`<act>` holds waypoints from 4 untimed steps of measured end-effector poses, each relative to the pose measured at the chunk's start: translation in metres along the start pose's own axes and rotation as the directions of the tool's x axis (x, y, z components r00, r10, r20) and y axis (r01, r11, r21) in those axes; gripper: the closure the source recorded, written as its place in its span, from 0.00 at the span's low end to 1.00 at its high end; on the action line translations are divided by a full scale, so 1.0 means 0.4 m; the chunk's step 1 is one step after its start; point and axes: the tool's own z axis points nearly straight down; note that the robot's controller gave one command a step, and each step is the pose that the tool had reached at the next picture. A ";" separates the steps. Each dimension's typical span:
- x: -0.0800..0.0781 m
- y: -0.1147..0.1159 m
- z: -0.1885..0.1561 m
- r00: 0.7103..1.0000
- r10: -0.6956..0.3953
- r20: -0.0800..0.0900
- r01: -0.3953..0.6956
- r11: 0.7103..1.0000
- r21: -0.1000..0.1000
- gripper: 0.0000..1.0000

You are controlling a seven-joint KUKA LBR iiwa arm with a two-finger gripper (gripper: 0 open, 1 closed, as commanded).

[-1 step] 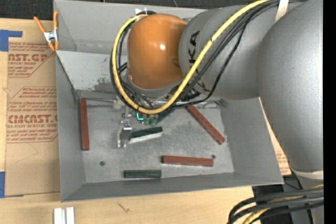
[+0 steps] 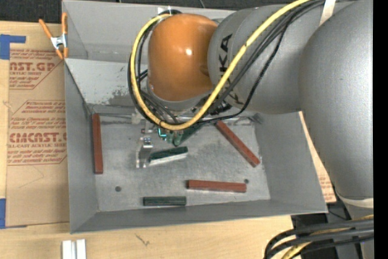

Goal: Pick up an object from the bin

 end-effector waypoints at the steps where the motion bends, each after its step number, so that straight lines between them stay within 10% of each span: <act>1: 0.011 -0.086 0.109 0.997 -0.080 0.005 0.080 0.997 -0.001 0.00; 2: 0.028 -0.183 0.190 0.991 -0.137 -0.001 0.137 0.991 0.001 0.00; 3: -0.080 -0.196 0.274 0.918 -0.396 0.022 0.396 0.918 0.000 1.00; 4: -0.080 -0.196 0.274 0.918 -0.396 0.022 0.396 0.918 0.000 1.00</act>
Offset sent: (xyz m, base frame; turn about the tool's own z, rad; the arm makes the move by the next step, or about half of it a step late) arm -0.0117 -0.0763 -0.0779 -0.1381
